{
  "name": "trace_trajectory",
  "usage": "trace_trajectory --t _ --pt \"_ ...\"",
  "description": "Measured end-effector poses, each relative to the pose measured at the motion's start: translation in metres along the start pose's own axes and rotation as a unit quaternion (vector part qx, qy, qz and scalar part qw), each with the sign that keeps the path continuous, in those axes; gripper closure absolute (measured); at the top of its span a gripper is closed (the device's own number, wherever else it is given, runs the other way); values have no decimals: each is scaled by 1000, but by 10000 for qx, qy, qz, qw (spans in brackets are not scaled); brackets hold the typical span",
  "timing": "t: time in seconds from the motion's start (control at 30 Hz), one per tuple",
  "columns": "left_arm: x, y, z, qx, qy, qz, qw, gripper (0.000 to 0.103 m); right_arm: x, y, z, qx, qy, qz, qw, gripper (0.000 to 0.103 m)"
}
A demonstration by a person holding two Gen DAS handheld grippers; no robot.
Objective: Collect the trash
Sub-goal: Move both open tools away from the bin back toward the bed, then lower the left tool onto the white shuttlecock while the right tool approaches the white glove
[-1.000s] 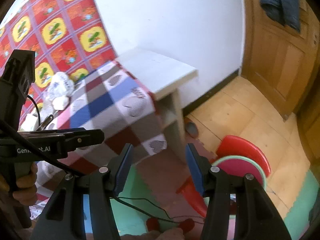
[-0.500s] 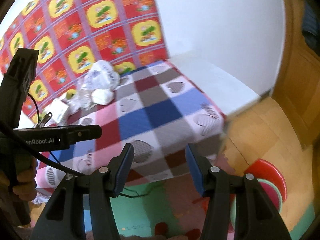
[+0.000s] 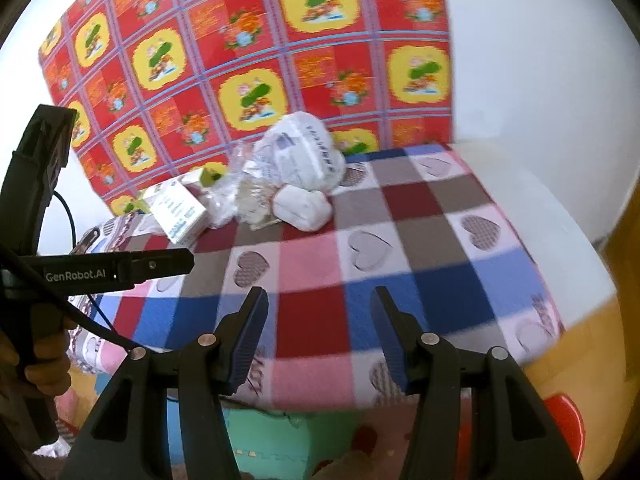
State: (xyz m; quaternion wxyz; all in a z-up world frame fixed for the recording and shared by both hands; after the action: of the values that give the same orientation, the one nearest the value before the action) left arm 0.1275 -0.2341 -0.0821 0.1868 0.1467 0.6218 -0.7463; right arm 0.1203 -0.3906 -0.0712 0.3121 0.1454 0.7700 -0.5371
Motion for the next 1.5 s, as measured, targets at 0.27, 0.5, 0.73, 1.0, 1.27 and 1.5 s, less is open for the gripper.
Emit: trace_trajectory --t 0.27,0.5,0.73,1.0,1.27,1.5 --pt "-26 8 -42 -379 -650 50 9971 41 -37 52 -9 -432 -357 -200 9982 48" --pt "-53 25 -61 -557 -948 95 9939 41 -59 94 -6 -577 -646 -452 9952 48" --pt "-75 45 -63 -549 -1131 48 9921 41 -71 144 0 -697 -970 -813 9895 48" --pt "-97 62 -62 -596 -1247 4 9904 41 -78 194 0 -800 -1332 -1003 9827 49" --pt "-129 73 -51 -656 -1108 50 9917 41 -76 213 9 -971 -1306 -1151 9799 58" --pt "-152 101 -37 -672 -833 -12 9943 41 -76 197 36 -947 -1194 -1145 9817 77"
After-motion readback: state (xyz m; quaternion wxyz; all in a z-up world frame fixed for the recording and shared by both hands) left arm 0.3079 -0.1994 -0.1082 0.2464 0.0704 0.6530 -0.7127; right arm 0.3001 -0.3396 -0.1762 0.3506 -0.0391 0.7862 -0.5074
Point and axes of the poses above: each gripper's, at about its wrist camera, not at the fingertips, and y roughly the way its jaws point, z to its right, x to its underside, the point moved 3 cm from there along y, roughly the way its jaws point, and after that the axes turned 1 degree about -y, right-handed, at the moved point
